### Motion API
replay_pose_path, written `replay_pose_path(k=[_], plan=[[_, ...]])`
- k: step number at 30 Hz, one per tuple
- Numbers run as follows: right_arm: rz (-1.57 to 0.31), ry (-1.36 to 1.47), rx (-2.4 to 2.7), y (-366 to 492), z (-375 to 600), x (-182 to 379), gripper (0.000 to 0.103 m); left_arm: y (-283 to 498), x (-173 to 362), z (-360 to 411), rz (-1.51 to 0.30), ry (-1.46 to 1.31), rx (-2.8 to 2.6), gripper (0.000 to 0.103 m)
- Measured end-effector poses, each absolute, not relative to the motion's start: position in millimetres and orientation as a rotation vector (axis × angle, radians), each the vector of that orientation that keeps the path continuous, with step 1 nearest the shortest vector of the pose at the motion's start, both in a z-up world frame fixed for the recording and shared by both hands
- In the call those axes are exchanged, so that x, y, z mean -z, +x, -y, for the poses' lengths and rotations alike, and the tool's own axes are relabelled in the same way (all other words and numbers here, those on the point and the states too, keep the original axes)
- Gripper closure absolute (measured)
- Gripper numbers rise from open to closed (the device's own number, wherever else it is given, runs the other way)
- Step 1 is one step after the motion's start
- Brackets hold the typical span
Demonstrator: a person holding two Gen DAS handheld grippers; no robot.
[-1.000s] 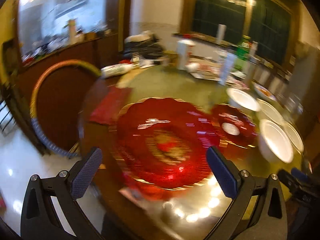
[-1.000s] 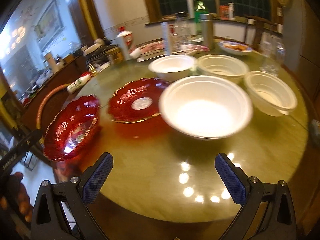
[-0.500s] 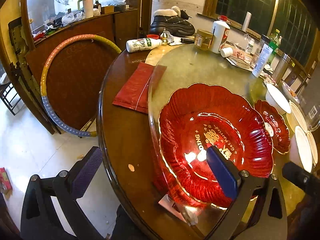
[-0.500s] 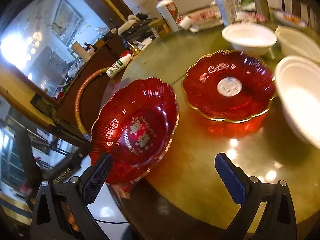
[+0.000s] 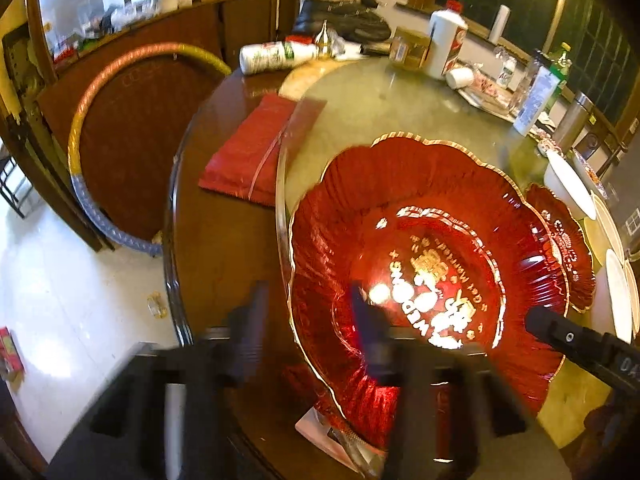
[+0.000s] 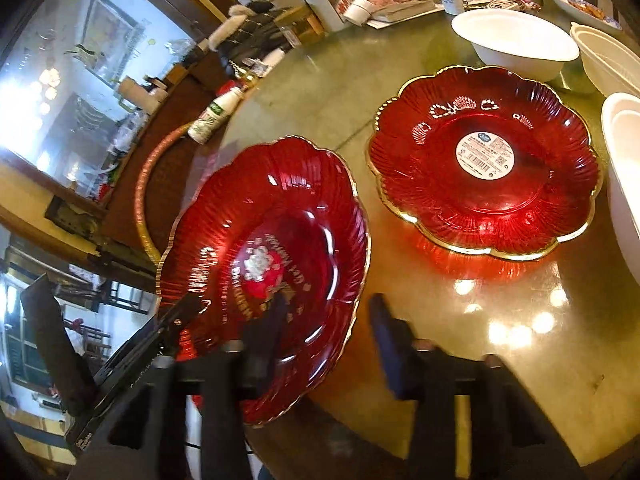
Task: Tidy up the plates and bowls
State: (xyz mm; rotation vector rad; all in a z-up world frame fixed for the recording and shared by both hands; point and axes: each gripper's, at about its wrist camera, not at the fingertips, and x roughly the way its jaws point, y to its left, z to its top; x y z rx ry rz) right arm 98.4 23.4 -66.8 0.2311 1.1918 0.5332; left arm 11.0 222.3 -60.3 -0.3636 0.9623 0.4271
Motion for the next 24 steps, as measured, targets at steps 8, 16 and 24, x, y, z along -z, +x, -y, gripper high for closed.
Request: replay_pose_path(k=[8, 16, 24], plan=[[-1.155, 0.154, -0.471, 93.6, -28.6, 66.0, 0.092, 8.6, 55.9, -217.1, -0.932, -0.346, -0.430, 0.089], [-1.060, 0.068, -0.482, 78.5, -40.6, 46.7, 0.093, -3.6, 36.6, -220.3, -0.867, -0.333, -0.464, 0.089], [-0.981, 0.025, -0.494, 68.5, -49.7, 27.4, 0.093, -15.1, 23.5, -220.5, -0.813, -0.328, -0.491, 0.089]])
